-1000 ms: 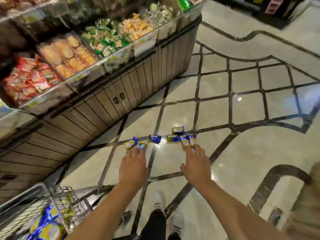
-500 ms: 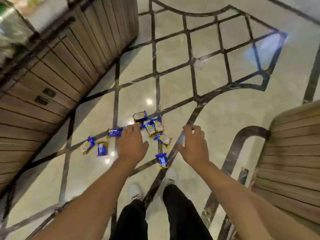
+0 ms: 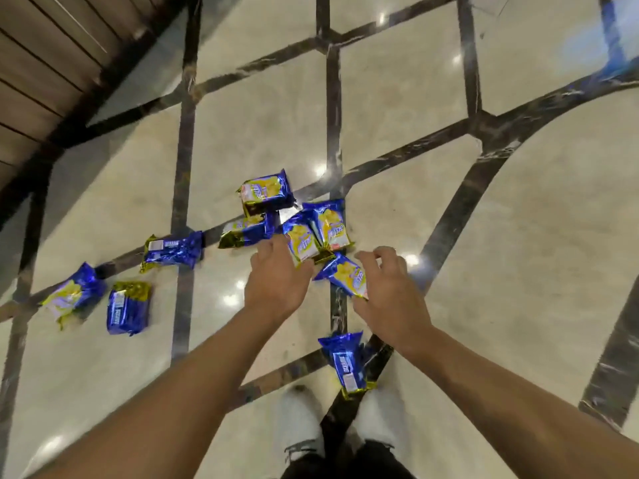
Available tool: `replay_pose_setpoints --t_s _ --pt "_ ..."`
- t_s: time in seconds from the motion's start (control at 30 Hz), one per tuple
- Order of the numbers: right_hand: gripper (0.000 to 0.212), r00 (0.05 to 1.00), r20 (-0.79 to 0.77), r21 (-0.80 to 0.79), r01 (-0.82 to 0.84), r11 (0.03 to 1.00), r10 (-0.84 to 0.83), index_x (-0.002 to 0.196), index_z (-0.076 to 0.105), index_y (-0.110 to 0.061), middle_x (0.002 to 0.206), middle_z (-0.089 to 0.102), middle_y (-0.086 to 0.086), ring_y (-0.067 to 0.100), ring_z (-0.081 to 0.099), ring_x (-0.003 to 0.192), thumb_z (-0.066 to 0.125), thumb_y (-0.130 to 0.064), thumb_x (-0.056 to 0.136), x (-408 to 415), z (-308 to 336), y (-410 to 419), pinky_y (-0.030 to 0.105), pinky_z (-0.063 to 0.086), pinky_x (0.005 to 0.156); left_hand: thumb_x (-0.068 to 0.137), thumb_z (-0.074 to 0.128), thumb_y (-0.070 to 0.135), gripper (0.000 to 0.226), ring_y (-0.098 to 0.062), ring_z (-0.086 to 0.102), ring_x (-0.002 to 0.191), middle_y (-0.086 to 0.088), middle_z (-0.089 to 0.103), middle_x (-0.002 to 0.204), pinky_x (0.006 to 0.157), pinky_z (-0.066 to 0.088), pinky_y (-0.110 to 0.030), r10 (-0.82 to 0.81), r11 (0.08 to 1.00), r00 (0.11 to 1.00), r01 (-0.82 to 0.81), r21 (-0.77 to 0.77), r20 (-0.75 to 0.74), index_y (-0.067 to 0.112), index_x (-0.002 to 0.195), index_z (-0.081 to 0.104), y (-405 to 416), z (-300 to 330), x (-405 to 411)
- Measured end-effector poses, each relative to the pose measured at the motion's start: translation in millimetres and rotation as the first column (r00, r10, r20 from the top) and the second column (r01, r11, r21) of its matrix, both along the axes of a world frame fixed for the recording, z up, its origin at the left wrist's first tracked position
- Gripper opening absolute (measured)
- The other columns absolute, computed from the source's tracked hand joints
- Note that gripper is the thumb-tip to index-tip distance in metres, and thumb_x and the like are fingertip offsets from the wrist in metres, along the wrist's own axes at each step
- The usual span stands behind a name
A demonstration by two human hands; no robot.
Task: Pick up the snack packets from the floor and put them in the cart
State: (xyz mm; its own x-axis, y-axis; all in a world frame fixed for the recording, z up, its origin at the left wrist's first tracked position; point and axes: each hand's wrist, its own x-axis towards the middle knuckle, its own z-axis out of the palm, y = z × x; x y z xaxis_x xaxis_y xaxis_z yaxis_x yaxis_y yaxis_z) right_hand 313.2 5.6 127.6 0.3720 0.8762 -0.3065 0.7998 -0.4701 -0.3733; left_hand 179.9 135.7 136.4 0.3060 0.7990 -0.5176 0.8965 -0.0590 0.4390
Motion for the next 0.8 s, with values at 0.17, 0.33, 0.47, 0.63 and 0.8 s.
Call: replay_pose_setpoints --t_s 0.17,0.33,0.47,0.63,0.8 --pt "0.087 0.978 0.086 -0.017 -0.188 0.982 0.189 0.139 0.038 -0.028 0.134 0.041 0.012 0.030 0.051 0.104 0.081 -0.040 0.064 4.3 -128.2 14.9 0.040 0.048 0.078 0.092 0.054 0.044 0.060 -0.035 0.031 0.133 -0.012 0.026 0.145 0.104 0.034 -0.047 0.038 0.999 0.998 -0.037 -0.018 0.051 0.028 0.144 0.029 24.5 -130.4 13.7" --pt "0.090 0.958 0.132 -0.083 -0.245 0.966 0.254 0.135 0.040 -0.028 0.136 0.042 0.013 0.031 0.055 0.092 0.082 -0.049 0.058 8.3 -193.3 16.1 0.039 0.048 0.070 0.089 0.059 0.046 0.066 -0.039 0.030 0.132 -0.009 0.014 0.149 0.102 0.034 -0.047 0.120 0.993 0.987 -0.122 0.009 0.110 0.025 0.143 0.028 35.1 -188.3 33.9" --pt "0.085 0.965 0.171 -0.022 -0.200 0.980 0.200 0.131 0.045 -0.023 0.128 0.051 0.015 0.031 0.056 0.077 0.082 -0.019 0.054 5.0 -209.1 16.6 0.037 0.045 0.058 0.080 0.068 0.022 0.063 -0.039 0.038 0.121 -0.009 0.018 0.142 0.092 0.040 -0.043 0.169 0.981 0.968 -0.183 0.064 0.185 0.017 0.133 0.035 34.0 -201.5 49.6" --pt "0.077 0.961 0.209 -0.014 -0.185 0.983 0.184 0.132 0.039 -0.023 0.123 0.054 0.010 0.031 0.055 0.083 0.076 -0.013 0.065 12.4 -200.8 13.5 0.041 0.048 0.061 0.082 0.066 0.022 0.055 -0.037 0.044 0.117 -0.007 0.021 0.142 0.092 0.042 -0.040 0.058 0.977 0.981 -0.093 0.191 0.183 0.022 0.131 0.041 28.9 -183.5 31.4" --pt "0.069 0.983 0.136 -0.050 -0.120 0.992 0.125 0.139 0.033 -0.025 0.129 0.046 0.006 0.030 0.053 0.100 0.070 -0.026 0.080 10.1 -102.2 14.2 0.042 0.047 0.075 0.075 0.065 0.016 0.058 -0.037 0.045 0.116 -0.005 0.019 0.144 0.091 0.048 -0.046 0.042 0.972 0.989 -0.074 0.224 0.144 0.023 0.129 0.044 16.4 -85.6 -8.6"
